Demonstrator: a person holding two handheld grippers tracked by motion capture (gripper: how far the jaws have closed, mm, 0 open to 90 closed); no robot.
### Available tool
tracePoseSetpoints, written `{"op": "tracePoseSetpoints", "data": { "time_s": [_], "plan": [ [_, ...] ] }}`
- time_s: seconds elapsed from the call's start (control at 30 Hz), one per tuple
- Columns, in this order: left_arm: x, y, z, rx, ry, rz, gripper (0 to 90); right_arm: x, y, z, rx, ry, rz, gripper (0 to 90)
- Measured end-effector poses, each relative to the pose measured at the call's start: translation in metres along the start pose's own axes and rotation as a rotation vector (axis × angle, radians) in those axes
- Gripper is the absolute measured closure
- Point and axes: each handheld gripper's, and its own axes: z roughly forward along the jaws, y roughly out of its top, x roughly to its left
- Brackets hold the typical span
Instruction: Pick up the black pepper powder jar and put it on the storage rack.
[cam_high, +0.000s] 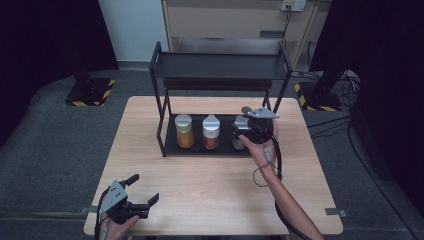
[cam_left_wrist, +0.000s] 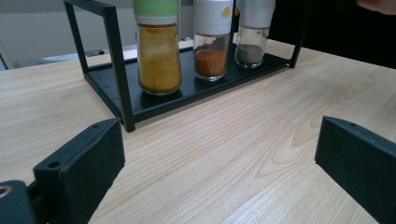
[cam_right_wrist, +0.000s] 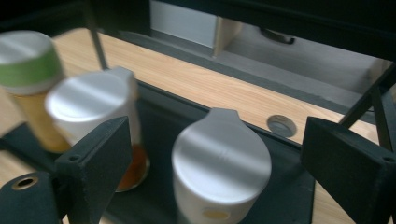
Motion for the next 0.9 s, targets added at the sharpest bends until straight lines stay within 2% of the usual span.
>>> {"op": "tracePoseSetpoints", "data": {
  "time_s": [0.13,0.27,0.5,0.73,0.9],
  "plan": [
    [0.000,0.000,0.000,0.002,-0.001,0.002,0.1,-0.012,0.003,-0.016,-0.021,0.058,0.005,9.9],
    [0.000,0.000,0.000,0.002,-0.002,0.002,0.1,-0.019,0.006,-0.034,-0.044,0.091,-0.002,9.9],
    [0.000,0.000,0.000,0.001,-0.003,0.002,0.1,-0.026,0.009,-0.060,-0.070,0.137,-0.034,9.6],
    [0.000,0.000,0.000,0.000,-0.005,0.000,0.1,-0.027,0.006,-0.085,-0.091,0.162,-0.094,9.1],
    [0.000,0.000,0.000,-0.001,-0.005,-0.002,0.0,-0.032,-0.001,-0.104,-0.107,0.184,-0.098,9.1]
  ]
}}
